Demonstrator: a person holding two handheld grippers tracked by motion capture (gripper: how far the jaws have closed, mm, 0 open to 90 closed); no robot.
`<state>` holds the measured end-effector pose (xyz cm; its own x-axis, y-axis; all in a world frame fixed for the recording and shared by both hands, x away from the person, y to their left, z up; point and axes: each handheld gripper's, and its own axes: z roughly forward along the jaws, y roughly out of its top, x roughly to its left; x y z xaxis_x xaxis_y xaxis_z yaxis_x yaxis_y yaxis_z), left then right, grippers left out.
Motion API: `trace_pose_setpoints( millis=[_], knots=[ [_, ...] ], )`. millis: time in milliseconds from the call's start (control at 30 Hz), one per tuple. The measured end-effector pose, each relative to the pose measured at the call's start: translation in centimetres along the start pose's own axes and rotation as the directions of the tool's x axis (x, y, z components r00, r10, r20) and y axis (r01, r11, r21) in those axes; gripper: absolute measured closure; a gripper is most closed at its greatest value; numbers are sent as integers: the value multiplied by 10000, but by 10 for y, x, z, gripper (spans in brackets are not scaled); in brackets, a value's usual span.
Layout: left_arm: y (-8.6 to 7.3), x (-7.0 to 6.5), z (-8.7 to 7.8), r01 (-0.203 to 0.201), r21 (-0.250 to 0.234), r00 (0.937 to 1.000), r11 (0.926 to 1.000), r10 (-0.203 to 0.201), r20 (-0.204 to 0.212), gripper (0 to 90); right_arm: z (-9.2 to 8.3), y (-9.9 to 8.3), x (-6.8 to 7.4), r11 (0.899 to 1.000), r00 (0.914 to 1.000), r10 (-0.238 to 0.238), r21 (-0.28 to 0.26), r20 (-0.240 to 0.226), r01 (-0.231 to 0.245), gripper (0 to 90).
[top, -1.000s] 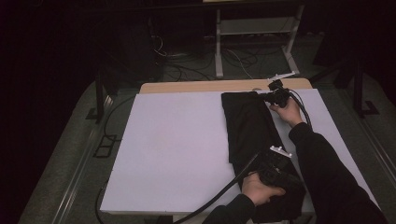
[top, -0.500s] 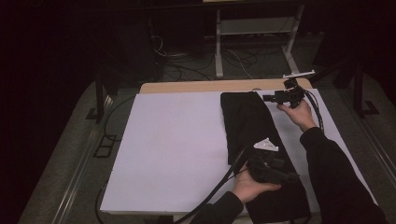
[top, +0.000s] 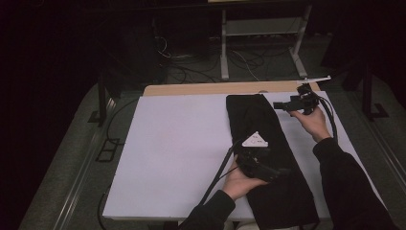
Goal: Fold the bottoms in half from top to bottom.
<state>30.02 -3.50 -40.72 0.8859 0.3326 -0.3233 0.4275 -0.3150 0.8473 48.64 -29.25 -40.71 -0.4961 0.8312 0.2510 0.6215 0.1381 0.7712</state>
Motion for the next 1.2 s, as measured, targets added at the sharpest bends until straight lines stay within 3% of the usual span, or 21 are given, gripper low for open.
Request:
trace_pose_setpoints(
  millis=[433, 900, 1200],
  knots=[
    [7, 27, -18, -195, -172, 9961, 9997, 179, -867, 0, 3, -8, 2, 9998, 9996, -14, 191, -295, 20, 0],
    [16, 50, -37, -345, -330, 9862, 9989, 287, -1630, 0, 2, -11, 15, 9995, 9980, -230, 207, -588, 243, 0],
    [24, 70, -46, -234, -432, 9785, 9988, 140, -2059, 0, 1, -15, 18, 9992, 9974, -299, 262, -658, 316, 0]
  ],
)
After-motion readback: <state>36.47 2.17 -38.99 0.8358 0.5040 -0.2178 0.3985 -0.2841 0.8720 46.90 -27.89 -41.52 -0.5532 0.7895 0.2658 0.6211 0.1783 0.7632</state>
